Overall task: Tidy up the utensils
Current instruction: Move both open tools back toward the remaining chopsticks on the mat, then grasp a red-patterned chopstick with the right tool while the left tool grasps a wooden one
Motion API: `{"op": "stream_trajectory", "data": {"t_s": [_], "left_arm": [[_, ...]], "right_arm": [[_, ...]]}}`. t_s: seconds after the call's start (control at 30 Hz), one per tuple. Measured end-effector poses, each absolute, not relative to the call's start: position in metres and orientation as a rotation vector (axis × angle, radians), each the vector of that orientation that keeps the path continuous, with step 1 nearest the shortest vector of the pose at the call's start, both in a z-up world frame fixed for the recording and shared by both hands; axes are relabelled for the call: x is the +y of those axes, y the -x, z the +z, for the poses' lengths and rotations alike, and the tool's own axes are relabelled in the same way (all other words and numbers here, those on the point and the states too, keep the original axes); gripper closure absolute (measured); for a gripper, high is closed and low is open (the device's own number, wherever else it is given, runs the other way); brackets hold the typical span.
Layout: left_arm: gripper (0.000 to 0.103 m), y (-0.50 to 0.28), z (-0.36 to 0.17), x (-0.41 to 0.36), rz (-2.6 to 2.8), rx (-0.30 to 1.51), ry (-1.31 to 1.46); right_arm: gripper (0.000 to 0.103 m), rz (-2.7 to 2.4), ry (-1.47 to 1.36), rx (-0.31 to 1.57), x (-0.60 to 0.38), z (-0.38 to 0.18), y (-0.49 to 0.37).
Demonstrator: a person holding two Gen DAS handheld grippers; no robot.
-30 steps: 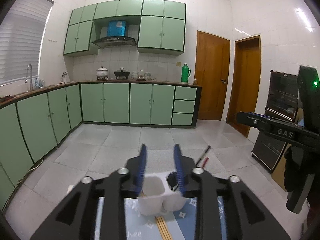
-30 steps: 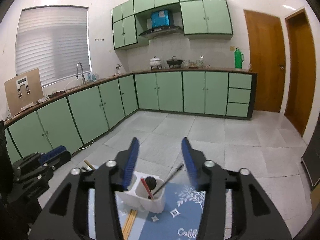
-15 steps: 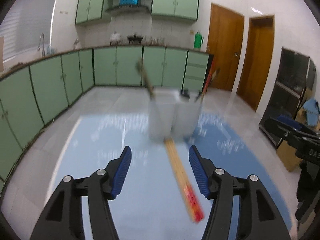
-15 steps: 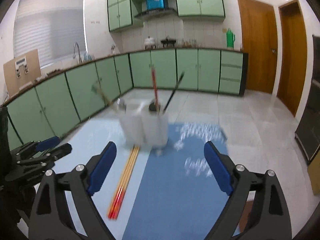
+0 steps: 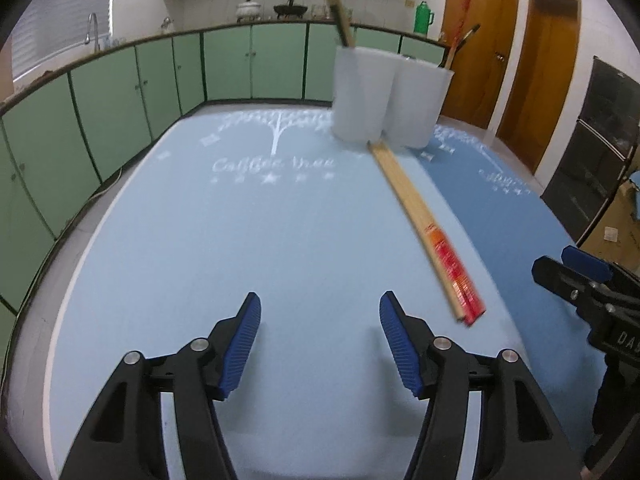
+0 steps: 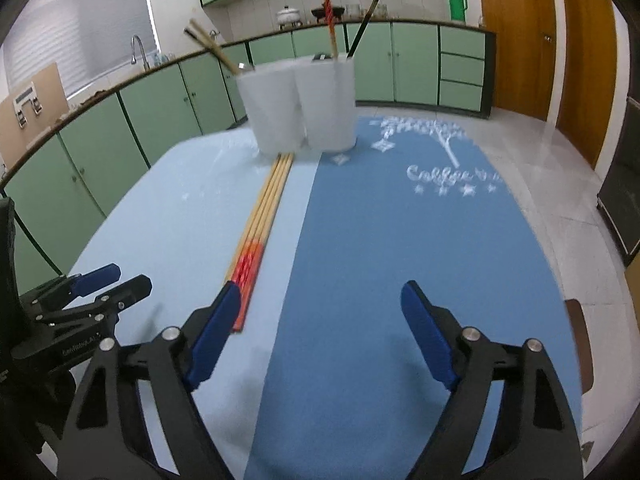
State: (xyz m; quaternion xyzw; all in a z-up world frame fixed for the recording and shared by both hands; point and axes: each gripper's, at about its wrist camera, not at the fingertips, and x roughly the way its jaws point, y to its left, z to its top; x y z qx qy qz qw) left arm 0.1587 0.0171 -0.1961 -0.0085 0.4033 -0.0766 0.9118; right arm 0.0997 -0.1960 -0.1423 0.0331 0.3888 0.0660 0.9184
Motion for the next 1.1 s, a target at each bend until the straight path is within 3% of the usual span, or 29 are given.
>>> {"op": "stream_trajectory", "data": {"t_s": [0.2, 1.0, 1.1], "left_arm": [[0.039, -0.157, -0.197, 0.021, -0.157, 0.845, 0.032], [0.035, -0.162, -0.202, 0.017, -0.16, 0.873, 0.023], [0.035, -0.162, -0.203, 0.017, -0.156, 0.874, 0.014]], "right_arm": [[0.034, 0.181, -0.051, 0.864, -0.177, -0.156, -0.102], [0.043, 0.112, 0.025, 0.898, -0.181, -0.165, -0.109], [0.053, 0.159, 0.01, 0.887, -0.179, -0.164, -0.106]]}}
